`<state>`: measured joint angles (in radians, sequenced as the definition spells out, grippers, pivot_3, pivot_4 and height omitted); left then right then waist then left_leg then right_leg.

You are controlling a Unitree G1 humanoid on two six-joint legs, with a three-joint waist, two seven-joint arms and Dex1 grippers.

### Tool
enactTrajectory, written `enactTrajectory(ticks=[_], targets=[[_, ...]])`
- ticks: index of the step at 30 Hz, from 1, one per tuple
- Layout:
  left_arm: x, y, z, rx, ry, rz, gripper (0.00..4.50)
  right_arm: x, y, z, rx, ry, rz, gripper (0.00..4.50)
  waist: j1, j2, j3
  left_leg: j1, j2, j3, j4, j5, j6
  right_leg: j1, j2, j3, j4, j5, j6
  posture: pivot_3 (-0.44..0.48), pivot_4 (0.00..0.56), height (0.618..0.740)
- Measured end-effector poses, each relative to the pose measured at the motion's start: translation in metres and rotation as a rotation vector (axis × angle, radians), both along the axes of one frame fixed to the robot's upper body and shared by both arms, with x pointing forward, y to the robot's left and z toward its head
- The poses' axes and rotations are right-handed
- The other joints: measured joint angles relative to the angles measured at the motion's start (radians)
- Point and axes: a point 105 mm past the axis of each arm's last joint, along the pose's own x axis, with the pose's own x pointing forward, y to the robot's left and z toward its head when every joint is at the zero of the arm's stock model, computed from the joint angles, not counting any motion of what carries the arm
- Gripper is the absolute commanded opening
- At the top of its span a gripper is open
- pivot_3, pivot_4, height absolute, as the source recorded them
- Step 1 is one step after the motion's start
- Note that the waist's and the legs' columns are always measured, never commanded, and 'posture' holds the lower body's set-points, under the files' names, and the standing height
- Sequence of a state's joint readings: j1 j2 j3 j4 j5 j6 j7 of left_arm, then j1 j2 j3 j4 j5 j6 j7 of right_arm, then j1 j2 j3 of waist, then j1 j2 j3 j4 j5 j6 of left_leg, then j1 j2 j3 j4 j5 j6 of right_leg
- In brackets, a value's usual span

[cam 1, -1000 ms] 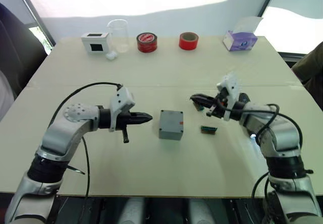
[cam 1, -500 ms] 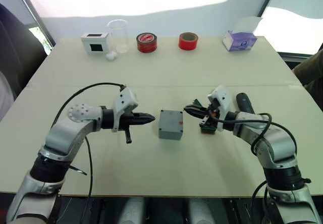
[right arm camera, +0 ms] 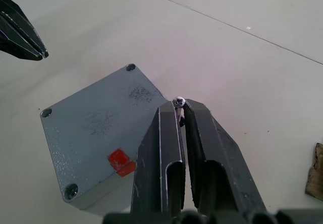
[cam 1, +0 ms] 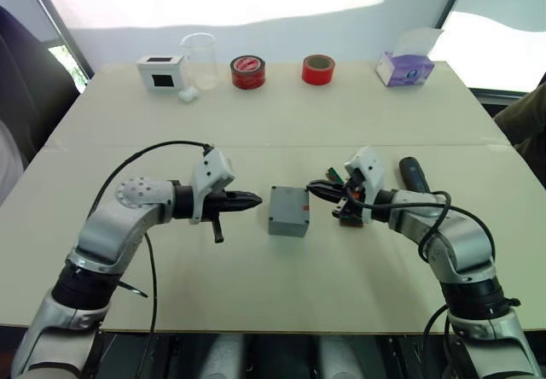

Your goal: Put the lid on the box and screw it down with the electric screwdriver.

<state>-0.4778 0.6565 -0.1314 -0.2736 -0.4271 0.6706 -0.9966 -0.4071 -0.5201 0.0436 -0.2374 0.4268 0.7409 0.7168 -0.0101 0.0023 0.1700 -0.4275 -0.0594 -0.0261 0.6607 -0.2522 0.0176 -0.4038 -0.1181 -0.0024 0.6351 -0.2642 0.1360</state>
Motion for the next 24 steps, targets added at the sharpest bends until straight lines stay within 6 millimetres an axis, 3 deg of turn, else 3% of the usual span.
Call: enactTrajectory(ticks=[10, 14, 20, 24], targets=[[0.0001, -0.0004, 0.0001, 0.0, -0.004, -0.001, 0.0, 0.0005, 0.0017, -0.0041, -0.022, -0.002, 0.004, 0.04, 0.0, 0.0, 0.0, 0.0, 0.0, 0.0, 0.0, 0.0, 0.0, 0.0, 0.0, 0.0, 0.0, 0.0, 0.0, 0.0, 0.15, 0.74], [0.0, -0.0006, 0.0, 0.0, -0.004, -0.001, 0.0, 0.0004, 0.0025, -0.0055, -0.032, -0.004, 0.006, 1.15, 0.0, 0.0, 0.0, 0.0, 0.0, 0.0, 0.0, 0.0, 0.0, 0.0, 0.0, 0.0, 0.0, 0.0, 0.0, 0.0, 0.15, 0.74], [0.0001, -0.0008, 0.0002, -0.001, -0.006, -0.002, 0.0, 0.0002, 0.0011, -0.0057, -0.039, -0.003, 0.007, 3.43, 0.0, 0.0, 0.0, 0.0, 0.0, 0.0, 0.0, 0.0, 0.0, 0.0, 0.0, 0.0, 0.0, 0.0, 0.0, 0.0, 0.15, 0.74], [0.0004, -0.0045, 0.0023, -0.015, -0.011, -0.011, 0.0, 0.0008, -0.0062, -0.0048, -0.031, 0.025, -0.016, 3.43, 0.001, 0.0, 0.0, 0.0, 0.0, 0.0, 0.0, 0.0, 0.0, 0.0, 0.0, 0.0, 0.0, 0.0, 0.0, 0.0, 0.15, 0.74]])
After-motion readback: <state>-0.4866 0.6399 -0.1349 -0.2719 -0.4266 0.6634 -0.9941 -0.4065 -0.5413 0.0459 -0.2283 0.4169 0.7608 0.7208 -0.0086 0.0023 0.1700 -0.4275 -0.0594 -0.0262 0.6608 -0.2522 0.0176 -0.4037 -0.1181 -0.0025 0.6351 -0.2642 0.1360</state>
